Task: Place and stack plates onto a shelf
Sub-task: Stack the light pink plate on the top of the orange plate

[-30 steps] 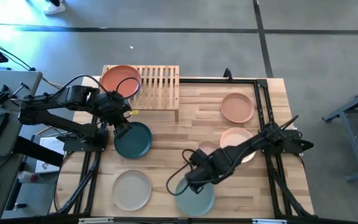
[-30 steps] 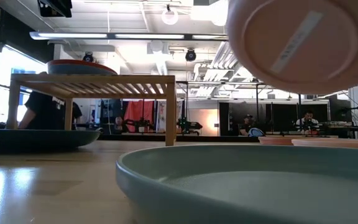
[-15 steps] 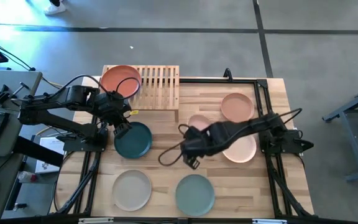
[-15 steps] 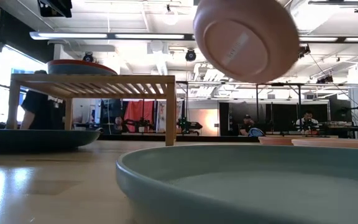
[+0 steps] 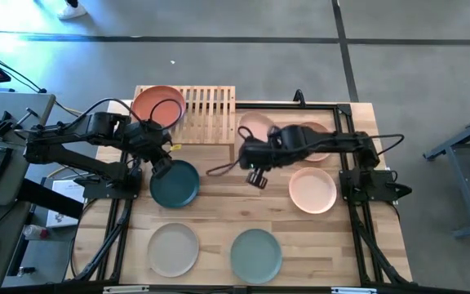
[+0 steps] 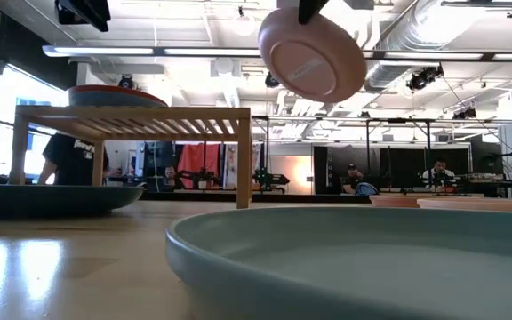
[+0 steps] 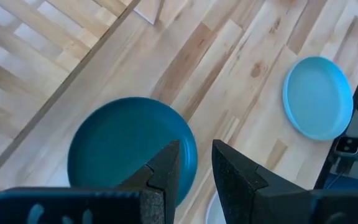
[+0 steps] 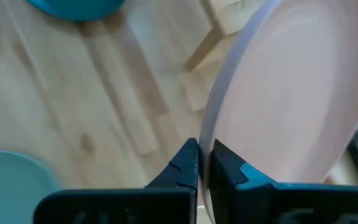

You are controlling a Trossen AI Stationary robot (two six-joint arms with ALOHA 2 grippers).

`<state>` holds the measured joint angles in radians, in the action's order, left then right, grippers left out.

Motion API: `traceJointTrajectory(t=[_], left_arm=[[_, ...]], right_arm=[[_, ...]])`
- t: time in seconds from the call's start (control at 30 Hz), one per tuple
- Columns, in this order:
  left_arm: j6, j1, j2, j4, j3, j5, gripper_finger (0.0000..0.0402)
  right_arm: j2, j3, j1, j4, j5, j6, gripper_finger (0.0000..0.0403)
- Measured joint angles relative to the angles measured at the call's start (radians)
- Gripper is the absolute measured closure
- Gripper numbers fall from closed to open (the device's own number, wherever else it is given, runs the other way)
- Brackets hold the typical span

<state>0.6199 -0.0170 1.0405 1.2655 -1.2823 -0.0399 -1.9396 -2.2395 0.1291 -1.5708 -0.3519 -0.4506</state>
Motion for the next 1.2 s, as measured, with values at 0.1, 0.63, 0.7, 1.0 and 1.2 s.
traceJointTrajectory(t=[0.1, 0.63, 0.7, 1.0, 1.2], left_arm=[[0.048, 0.000, 0.000, 0.001, 0.000, -0.001, 0.0319], [0.293, -0.022, 0.000, 0.023, 0.000, -0.037, 0.0293], [0.333, -0.041, 0.005, 0.018, 0.000, -0.044, 0.0287], [0.561, -0.157, 0.023, 0.005, -0.001, -0.049, 0.0284], [0.600, -0.208, 0.030, -0.067, -0.001, -0.045, 0.0284]], right_arm=[[0.000, 0.000, -0.036, 0.000, -0.024, 0.136, 0.0403], [0.000, 0.000, -0.137, 0.089, -0.066, 0.886, 0.0403], [0.000, 0.000, -0.142, 0.114, -0.062, 0.982, 0.0403], [-0.001, 0.000, -0.143, 0.185, -0.013, 1.350, 0.0403], [-0.001, 0.000, -0.143, 0.185, 0.010, 1.444, 0.0403]])
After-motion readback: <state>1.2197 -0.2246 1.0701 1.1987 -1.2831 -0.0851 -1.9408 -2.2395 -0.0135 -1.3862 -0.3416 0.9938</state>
